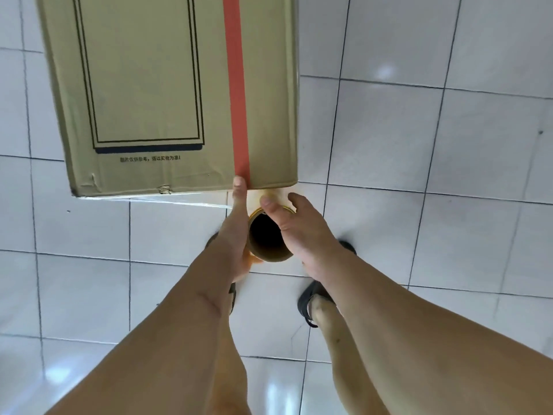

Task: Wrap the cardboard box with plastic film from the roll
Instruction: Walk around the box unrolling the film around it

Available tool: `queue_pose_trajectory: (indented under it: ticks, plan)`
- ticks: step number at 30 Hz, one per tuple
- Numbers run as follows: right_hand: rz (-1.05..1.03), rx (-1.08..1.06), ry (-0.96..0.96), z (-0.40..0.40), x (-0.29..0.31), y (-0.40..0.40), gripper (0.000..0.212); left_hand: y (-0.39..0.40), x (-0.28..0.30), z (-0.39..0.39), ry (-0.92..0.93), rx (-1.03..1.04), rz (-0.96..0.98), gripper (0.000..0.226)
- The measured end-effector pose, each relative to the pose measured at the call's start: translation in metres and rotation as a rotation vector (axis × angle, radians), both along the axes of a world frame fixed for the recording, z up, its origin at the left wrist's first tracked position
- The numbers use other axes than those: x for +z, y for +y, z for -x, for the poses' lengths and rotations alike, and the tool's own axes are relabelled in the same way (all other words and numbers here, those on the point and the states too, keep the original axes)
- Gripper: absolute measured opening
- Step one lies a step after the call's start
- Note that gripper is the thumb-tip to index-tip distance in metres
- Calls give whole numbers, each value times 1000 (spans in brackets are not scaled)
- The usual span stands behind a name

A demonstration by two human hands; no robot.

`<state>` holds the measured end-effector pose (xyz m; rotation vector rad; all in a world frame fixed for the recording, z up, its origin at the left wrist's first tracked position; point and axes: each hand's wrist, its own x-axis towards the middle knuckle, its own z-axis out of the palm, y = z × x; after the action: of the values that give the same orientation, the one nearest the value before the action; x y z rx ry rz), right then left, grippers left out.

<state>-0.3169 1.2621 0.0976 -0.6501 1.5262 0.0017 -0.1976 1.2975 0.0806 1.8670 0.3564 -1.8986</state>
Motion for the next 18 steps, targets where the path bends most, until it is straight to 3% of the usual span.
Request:
queue_pose_trajectory:
  ticks: [2,5,9,14,18]
  plan:
    - [-22,-1,-7,11,2,-3,73,0,-8,9,-103,12,-22,132]
    - [-21,-25,-37,20,5,-7,41,-7,5,24,-113,48,21,95]
    - [60,95,-12,31,4,-10,45,-8,6,34,16,62,25,102]
    - [0,-45,-21,40,2,-12,69,-15,4,46,-135,2,21,79]
    - [-14,-48,-6,43,0,-15,51,-13,-2,47,-2,59,39,103]
